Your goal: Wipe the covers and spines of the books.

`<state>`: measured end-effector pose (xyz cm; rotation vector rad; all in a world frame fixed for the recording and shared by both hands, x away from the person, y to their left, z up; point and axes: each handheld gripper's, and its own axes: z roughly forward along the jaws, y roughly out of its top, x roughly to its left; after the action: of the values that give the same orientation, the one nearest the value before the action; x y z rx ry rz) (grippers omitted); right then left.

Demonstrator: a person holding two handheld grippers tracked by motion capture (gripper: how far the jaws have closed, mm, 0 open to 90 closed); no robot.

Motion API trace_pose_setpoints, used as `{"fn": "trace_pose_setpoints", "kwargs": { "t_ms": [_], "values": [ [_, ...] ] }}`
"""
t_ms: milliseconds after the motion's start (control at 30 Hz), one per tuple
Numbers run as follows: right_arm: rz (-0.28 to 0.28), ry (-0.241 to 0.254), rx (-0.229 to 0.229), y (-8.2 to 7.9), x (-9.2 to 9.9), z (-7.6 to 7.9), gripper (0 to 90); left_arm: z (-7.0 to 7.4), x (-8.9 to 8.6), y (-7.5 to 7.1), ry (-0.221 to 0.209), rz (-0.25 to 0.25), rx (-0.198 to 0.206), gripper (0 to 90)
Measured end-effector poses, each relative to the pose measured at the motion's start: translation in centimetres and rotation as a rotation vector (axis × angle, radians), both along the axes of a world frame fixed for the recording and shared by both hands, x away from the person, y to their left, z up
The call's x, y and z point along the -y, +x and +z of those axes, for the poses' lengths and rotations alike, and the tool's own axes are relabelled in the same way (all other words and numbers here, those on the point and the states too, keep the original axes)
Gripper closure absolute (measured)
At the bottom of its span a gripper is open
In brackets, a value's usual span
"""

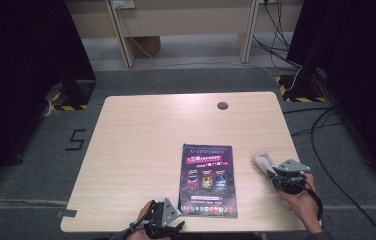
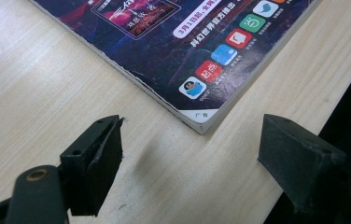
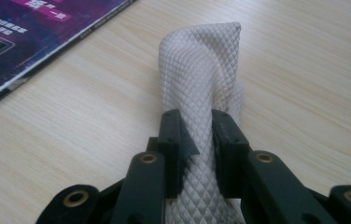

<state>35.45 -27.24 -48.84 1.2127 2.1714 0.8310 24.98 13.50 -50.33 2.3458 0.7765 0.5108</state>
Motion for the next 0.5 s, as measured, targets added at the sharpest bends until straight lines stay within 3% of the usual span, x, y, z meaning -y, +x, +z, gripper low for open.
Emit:
{"fn": "trace_pose_setpoints", "kwargs": {
  "t_ms": [333, 433, 500],
  "values": [
    [-0.024, -0.011, -0.015, 0.24, 0.68, -0.39, 73.4, -0.04, 0.01, 0.03, 0.002, -0.001, 0.000, 21.2],
    [-0.034, -0.009, -0.015, 0.25, 0.60, -0.45, 66.2, 0.02, 0.02, 0.04, -0.001, -0.001, 0.002, 21.2],
    [-0.066, 0.000, -0.003, 0.28, 0.61, -0.54, 55.0, -0.02, 0.02, 0.08, 0.000, 0.000, 0.000, 21.2]
  ]
}}
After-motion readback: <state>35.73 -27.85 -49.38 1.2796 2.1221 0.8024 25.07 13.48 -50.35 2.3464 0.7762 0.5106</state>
